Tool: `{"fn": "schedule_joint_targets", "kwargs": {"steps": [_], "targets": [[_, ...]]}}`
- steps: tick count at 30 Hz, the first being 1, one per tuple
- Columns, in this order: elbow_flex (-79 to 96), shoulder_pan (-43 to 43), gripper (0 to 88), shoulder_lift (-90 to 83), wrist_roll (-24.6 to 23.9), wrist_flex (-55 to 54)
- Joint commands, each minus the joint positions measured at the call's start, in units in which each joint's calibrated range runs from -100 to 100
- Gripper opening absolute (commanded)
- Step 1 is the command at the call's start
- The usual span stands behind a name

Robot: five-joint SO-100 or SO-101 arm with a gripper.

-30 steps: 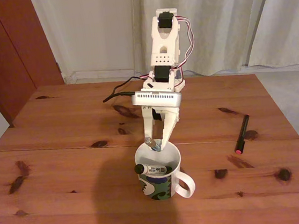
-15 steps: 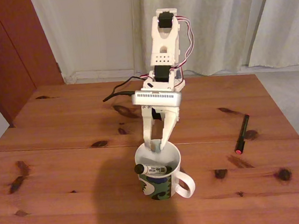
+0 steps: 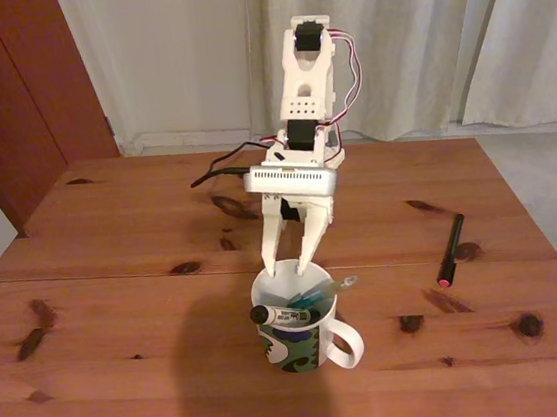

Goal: Clean up the desk and place the pens and markers into the cup

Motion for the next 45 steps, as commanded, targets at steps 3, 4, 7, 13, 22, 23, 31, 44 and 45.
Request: {"fn": "schedule_joint_targets", "kwargs": {"steps": [3, 4, 7, 13, 22, 23, 31, 44, 45], "targets": [[-2.5, -0.2, 13.0, -9.9, 0.3, 11.1], [-2.5, -0.2, 13.0, -11.6, 0.3, 14.7], [-3.8, -0.4, 13.0, -14.8, 1.2, 25.6], [-8.1, -1.8, 13.0, -16.3, 3.8, 42.7], [-16.3, -5.0, 13.0, -15.9, 4.4, 61.4], [-16.6, -5.5, 13.0, -15.9, 4.4, 62.7], [-16.1, -8.4, 13.0, -15.3, 3.2, 64.6], [-16.3, -6.3, 12.9, -9.5, -1.4, 64.5], [-16.3, -6.3, 12.9, -9.5, -1.4, 64.5]]}}
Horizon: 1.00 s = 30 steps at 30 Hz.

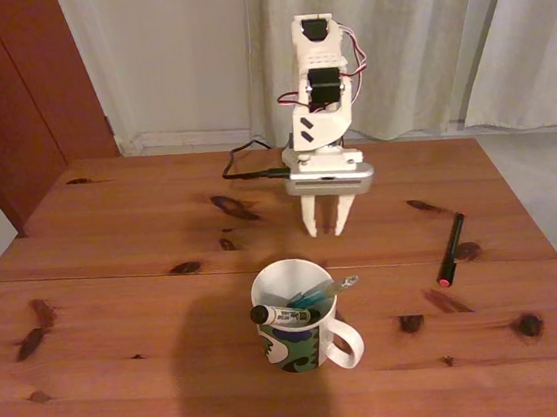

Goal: Clean up the desk and place the pens and markers into the cup

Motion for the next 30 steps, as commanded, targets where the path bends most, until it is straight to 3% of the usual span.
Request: {"fn": "schedule_joint_targets", "kwargs": {"steps": [1, 16, 30], "targets": [[-2.5, 0.5, 12.9, -0.2, 0.1, 0.1], [-0.3, -0.5, 8.0, -0.2, -0.1, 0.2], [-0.5, -18.4, 8.1, -0.1, -5.7, -0.6]]}}
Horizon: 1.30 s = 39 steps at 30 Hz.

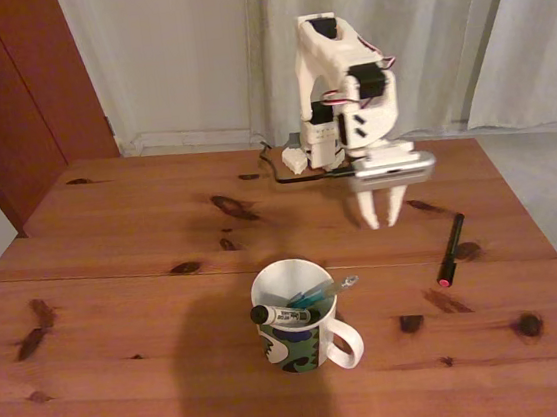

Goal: Clean up the desk and place the pens and markers into the cup

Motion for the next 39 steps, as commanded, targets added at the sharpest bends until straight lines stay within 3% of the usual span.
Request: {"fn": "schedule_joint_targets", "kwargs": {"steps": [1, 9, 15, 29, 35, 39], "targets": [[-0.6, -3.8, 8.1, 0.0, -1.6, -0.7], [-1.9, -9.4, 7.3, 4.2, -7.4, -5.1], [-1.9, -8.4, 7.3, 4.6, -7.7, -5.7], [0.4, -6.5, 0.8, 4.6, -7.1, -4.9], [0.5, -4.7, 0.5, 4.6, -2.3, -4.8], [0.4, -3.2, 0.5, 4.5, -1.6, -4.9]]}}
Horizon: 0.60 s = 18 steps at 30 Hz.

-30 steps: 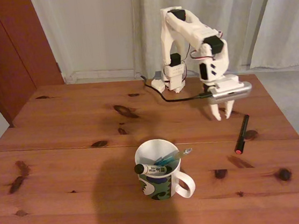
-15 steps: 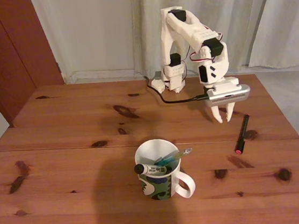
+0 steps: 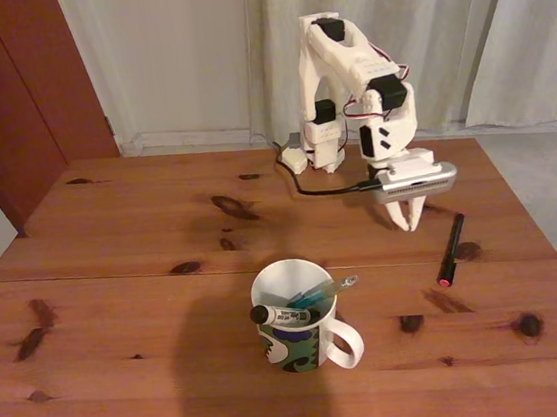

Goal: Clean up the desk and place the pens and markers into the cup

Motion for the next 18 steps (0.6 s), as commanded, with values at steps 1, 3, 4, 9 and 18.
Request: {"fn": "schedule_joint_targets", "kwargs": {"steps": [1, 3, 4, 9, 18], "targets": [[-0.3, 1.1, 0.5, -0.5, 1.0, -0.6], [-0.3, 1.5, 0.5, -0.5, 0.5, -0.8], [0.1, 1.5, 0.7, -0.5, 0.2, -1.4], [3.8, 1.3, 0.8, -0.6, -3.8, -1.5], [3.8, 2.0, 1.1, -1.1, -14.6, -1.3]]}}
